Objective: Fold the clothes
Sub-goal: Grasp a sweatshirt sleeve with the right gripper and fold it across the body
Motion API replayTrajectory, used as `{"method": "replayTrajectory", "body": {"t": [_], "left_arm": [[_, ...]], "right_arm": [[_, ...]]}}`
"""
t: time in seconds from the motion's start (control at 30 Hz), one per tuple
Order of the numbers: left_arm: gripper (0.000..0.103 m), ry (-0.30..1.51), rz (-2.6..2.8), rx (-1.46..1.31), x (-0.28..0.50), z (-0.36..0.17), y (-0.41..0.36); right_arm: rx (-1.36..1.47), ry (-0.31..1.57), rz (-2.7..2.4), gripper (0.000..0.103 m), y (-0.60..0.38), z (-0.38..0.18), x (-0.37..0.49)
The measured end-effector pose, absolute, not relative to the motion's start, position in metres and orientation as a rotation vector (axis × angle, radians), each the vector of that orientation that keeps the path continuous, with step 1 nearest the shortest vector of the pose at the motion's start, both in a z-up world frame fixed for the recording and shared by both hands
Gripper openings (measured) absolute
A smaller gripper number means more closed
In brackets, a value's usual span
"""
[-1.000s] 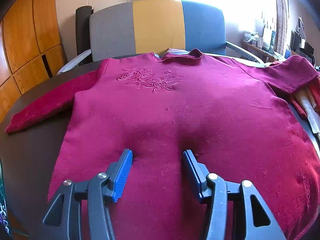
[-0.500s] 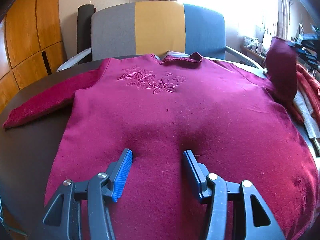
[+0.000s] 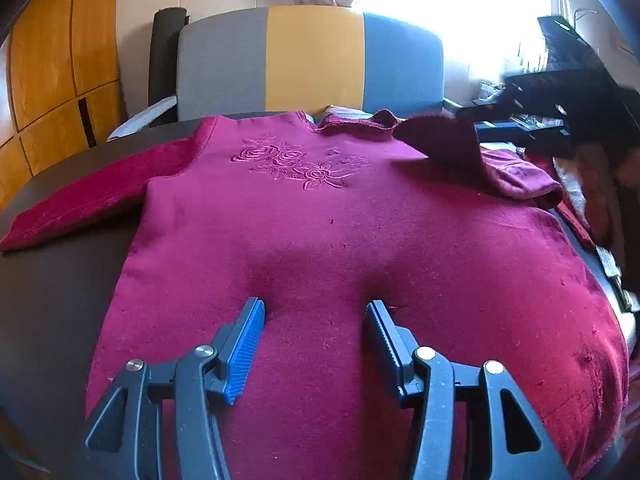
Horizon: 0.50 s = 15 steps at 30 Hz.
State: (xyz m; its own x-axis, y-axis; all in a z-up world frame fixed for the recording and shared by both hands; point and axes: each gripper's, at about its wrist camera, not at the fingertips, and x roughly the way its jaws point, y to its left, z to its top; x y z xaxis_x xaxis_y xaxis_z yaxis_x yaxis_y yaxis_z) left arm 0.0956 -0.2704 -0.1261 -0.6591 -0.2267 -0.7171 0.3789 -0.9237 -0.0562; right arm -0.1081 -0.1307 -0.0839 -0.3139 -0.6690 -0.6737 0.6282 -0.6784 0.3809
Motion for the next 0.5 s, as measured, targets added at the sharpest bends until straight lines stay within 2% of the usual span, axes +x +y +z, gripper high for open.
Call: {"method": "replayTrajectory", "body": {"t": [0.1, 0.23, 0.4, 0.5], "left_arm": [[0.053, 0.389, -2.567, 1.114, 0.091, -0.119, -0.279], [0.052, 0.650, -2.594, 1.133, 0.079, -0.106, -0.294], [0.052, 0.720, -2.664, 1.171, 0.043, -0.089, -0.289], [0.052, 0.764, -2.689, 1.190, 0.017, -0.084, -0.283]], "right_arm": [[1.070, 0.009, -2.054, 0.036, -0.114, -0.089, -0.091], [1.085, 0.133, -2.075, 0.036, -0.089, -0.108, -0.074], [1.051, 0.240, -2.143, 0.037, -0.076, -0.133, -0.065], [1.022, 0.250, -2.142, 0.049, -0.076, -0.135, -0.062]]}}
